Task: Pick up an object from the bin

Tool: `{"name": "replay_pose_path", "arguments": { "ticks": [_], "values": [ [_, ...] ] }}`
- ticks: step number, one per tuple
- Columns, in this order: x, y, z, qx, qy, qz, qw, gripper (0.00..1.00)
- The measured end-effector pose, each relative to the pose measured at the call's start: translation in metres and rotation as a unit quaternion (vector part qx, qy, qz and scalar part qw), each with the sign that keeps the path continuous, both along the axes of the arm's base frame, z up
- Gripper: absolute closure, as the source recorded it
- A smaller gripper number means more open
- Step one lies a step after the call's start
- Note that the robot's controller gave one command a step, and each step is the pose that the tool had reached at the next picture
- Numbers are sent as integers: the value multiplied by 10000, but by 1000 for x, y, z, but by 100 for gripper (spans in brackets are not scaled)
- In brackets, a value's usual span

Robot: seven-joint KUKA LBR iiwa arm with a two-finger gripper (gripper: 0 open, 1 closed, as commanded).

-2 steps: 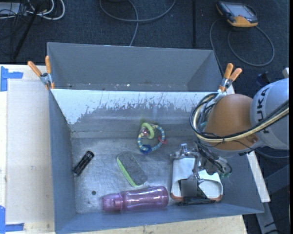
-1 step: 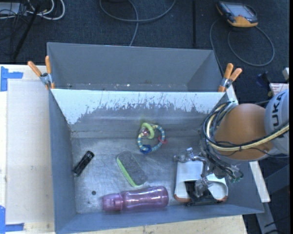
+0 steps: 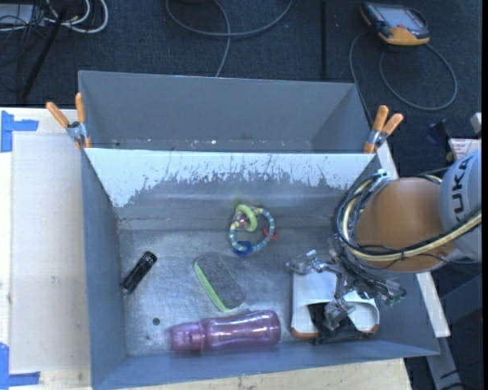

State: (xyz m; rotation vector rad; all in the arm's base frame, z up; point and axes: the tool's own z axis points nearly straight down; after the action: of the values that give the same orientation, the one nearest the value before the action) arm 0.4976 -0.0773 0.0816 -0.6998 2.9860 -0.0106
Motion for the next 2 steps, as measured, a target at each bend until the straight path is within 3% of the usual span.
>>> {"name": "replay_pose_path", "arguments": {
  "ticks": [1,2],
  "values": [
    [-1,21,-1,-63,25,421,9991,0],
    [-4,39,-2,-63,55,452,9989,0]
  ]
}}
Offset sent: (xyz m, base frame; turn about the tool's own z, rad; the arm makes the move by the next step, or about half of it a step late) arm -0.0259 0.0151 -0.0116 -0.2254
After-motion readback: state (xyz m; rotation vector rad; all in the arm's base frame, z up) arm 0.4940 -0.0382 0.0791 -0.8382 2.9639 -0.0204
